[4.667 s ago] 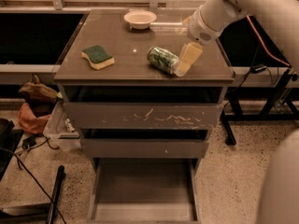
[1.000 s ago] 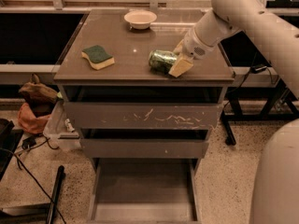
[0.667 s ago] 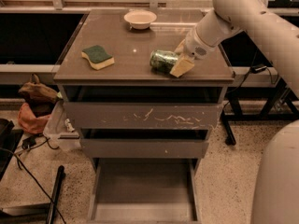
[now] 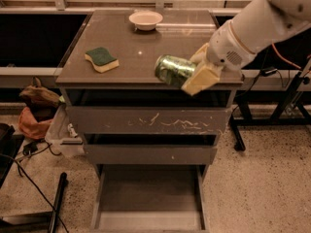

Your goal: Place green can into bottom drawer

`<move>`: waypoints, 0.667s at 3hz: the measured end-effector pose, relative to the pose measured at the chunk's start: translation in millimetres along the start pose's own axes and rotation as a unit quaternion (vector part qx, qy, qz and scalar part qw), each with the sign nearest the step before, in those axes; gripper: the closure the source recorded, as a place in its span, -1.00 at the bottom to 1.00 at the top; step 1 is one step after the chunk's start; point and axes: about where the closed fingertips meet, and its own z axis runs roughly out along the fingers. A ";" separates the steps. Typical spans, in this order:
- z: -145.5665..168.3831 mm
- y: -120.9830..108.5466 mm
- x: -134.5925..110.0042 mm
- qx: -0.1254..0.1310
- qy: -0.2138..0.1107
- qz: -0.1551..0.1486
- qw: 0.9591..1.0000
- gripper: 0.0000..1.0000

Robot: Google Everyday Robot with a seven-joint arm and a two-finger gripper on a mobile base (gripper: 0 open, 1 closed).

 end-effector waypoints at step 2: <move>-62.8 214.7 -12.2 -0.140 0.010 0.010 0.990 1.00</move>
Offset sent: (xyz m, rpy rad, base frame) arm -0.1316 0.0293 0.0242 0.0293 0.1311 0.1186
